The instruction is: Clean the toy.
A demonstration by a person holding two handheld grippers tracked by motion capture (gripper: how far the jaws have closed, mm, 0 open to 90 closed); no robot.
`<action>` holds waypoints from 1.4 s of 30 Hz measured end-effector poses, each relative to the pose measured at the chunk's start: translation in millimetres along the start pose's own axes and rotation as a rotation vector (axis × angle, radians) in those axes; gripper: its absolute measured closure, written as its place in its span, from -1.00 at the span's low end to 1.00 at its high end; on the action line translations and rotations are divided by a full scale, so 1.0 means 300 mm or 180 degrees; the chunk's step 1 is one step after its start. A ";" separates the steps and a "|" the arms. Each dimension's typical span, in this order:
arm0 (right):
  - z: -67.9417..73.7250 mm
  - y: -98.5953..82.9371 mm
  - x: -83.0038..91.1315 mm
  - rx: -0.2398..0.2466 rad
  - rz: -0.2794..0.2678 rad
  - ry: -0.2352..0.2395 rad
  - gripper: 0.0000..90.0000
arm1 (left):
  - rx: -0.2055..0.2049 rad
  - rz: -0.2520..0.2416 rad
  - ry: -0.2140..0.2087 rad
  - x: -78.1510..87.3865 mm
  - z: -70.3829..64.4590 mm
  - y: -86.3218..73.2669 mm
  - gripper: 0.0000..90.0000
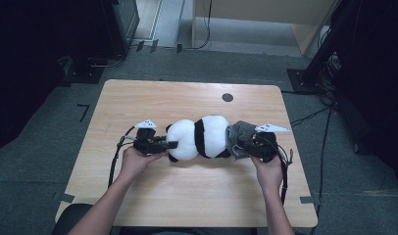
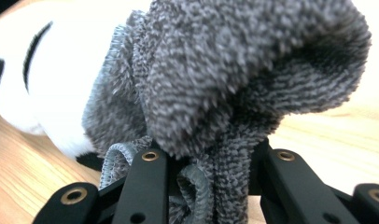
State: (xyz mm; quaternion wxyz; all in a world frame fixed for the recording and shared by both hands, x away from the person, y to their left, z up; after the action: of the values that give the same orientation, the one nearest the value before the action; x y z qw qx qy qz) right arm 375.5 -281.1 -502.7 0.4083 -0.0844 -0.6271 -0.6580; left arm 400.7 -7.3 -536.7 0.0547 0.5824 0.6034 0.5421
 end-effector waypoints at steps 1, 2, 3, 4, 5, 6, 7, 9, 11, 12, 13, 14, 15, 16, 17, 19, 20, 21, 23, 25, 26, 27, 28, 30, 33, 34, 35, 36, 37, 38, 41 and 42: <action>0.002 0.009 0.010 -0.0001 -0.0036 0.0007 0.57 | -0.0004 -0.0002 -0.0002 0.000 0.000 0.000 0.21; 0.005 0.018 0.020 0.0006 -0.0065 0.0006 0.57 | 0.0000 -0.0004 -0.0004 0.000 0.001 0.000 0.21; 0.009 0.027 0.030 0.0021 -0.0093 0.0010 0.57 | 0.0001 -0.0006 -0.0007 -0.001 0.001 0.000 0.21; 0.017 0.038 0.041 0.0023 -0.0127 0.0026 0.57 | 0.0003 -0.0011 -0.0007 -0.001 0.001 0.001 0.21; 0.027 0.050 0.052 0.0040 -0.0163 0.0044 0.57 | 0.0002 -0.0010 -0.0005 -0.001 0.001 0.001 0.21; 0.038 0.063 0.064 0.0063 -0.0195 0.0064 0.57 | 0.0009 -0.0009 -0.0005 -0.001 0.000 0.000 0.21; 0.053 0.078 0.076 0.0088 -0.0226 0.0078 0.57 | 0.0015 -0.0013 -0.0004 -0.001 0.000 0.000 0.21; 0.087 0.110 0.100 0.0163 -0.0313 0.0131 0.57 | 0.0013 -0.0020 -0.0004 -0.001 -0.001 -0.002 0.20; 0.133 0.138 0.119 0.0257 -0.0367 0.0203 0.57 | 0.0017 -0.0024 -0.0002 0.000 -0.002 -0.003 0.20; 0.159 0.149 0.124 0.0305 -0.0387 0.0257 0.57 | 0.0017 -0.0024 -0.0004 0.000 -0.001 -0.002 0.20; 0.186 0.158 0.126 0.0349 -0.0403 0.0323 0.57 | 0.0019 -0.0029 -0.0013 -0.001 0.000 -0.002 0.20; 0.215 0.165 0.126 0.0390 -0.0412 0.0387 0.57 | 0.0029 -0.0030 -0.0020 -0.001 0.001 -0.002 0.20; 0.244 0.169 0.124 0.0427 -0.0414 0.0451 0.57 | 0.0040 -0.0036 -0.0027 -0.001 0.001 -0.001 0.20; 0.274 0.172 0.119 0.0461 -0.0418 0.0525 0.57 | 0.0051 -0.0043 -0.0033 -0.001 0.001 -0.001 0.20; 0.304 0.173 0.112 0.0496 -0.0417 0.0604 0.57 | 0.0046 -0.0041 -0.0026 -0.001 0.001 -0.001 0.20; 0.372 0.166 0.086 0.0551 -0.0407 0.0805 0.57 | 0.0050 -0.0055 -0.0018 -0.002 0.000 0.000 0.20; 0.406 0.158 0.068 0.0581 -0.0386 0.0898 0.57 | 0.0035 -0.0045 -0.0016 -0.001 0.001 -0.002 0.20; 0.438 0.147 0.047 0.0611 -0.0342 0.0969 0.57 | 0.0031 -0.0047 -0.0015 -0.001 0.000 -0.002 0.19; 0.498 0.119 0.000 0.0711 -0.0234 0.1078 0.57 | 0.0030 -0.0049 -0.0011 -0.001 0.000 -0.003 0.19; 0.547 0.090 -0.046 0.0790 -0.0154 0.1154 0.57 | 0.0043 -0.0062 -0.0011 -0.001 -0.001 -0.003 0.19; 0.567 0.077 -0.069 0.0822 -0.0124 0.1187 0.57 | 0.0051 -0.0073 -0.0015 -0.001 -0.001 -0.003 0.19; 0.580 0.062 -0.095 0.0837 -0.0076 0.1195 0.57 | 0.0062 -0.0077 -0.0020 -0.001 -0.001 -0.004 0.19; 0.587 0.047 -0.124 0.0863 -0.0013 0.1200 0.57 | 0.0064 -0.0083 -0.0019 -0.001 -0.001 -0.004 0.19; 0.587 0.017 -0.180 0.0880 0.0107 0.1163 0.56 | 0.0051 -0.0086 -0.0001 -0.001 -0.003 -0.005 0.19; 0.561 -0.012 -0.240 0.0901 0.0188 0.1041 0.55 | 0.0041 -0.0084 0.0018 -0.001 -0.003 -0.008 0.19; 0.554 -0.012 -0.245 0.0871 0.0162 0.1087 0.55 | 0.0051 -0.0089 0.0012 -0.001 -0.003 -0.008 0.19; 0.548 -0.012 -0.245 0.0830 0.0167 0.1108 0.55 | 0.0051 -0.0085 0.0012 -0.002 -0.005 -0.009 0.19; 0.542 -0.010 -0.244 0.0861 0.0164 0.1084 0.55 | 0.0049 -0.0079 0.0006 -0.003 -0.006 -0.009 0.19; 0.534 -0.010 -0.241 0.0914 0.0169 0.1022 0.55 | 0.0056 -0.0074 -0.0003 -0.004 -0.008 -0.009 0.19; 0.526 -0.010 -0.236 0.0967 0.0178 0.0967 0.55 | 0.0046 -0.0062 -0.0004 -0.003 -0.009 -0.010 0.19; 0.493 -0.008 -0.218 0.1013 0.0191 0.0833 0.54 | 0.0010 -0.0039 0.0011 -0.002 -0.008 -0.010 0.20; 0.478 -0.007 -0.211 0.1016 0.0195 0.0789 0.53 | 0.0002 -0.0033 0.0014 -0.002 -0.007 -0.010 0.20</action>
State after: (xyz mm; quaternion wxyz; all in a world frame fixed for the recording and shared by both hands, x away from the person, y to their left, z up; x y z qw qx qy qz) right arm 357.9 -125.7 -515.1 0.5103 0.0439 -0.6656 -0.5428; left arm 397.6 -8.2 -538.3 0.0560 0.5780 0.6067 0.5429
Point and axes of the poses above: each handheld gripper's, and its own axes: x roughly backward along the jaws, y roughly out of its top, z roughly to its left, the point moved 10 cm from there along -x, roughly forward along the jaws, and after that the axes turned 1 degree about x, right-handed, at the moved point
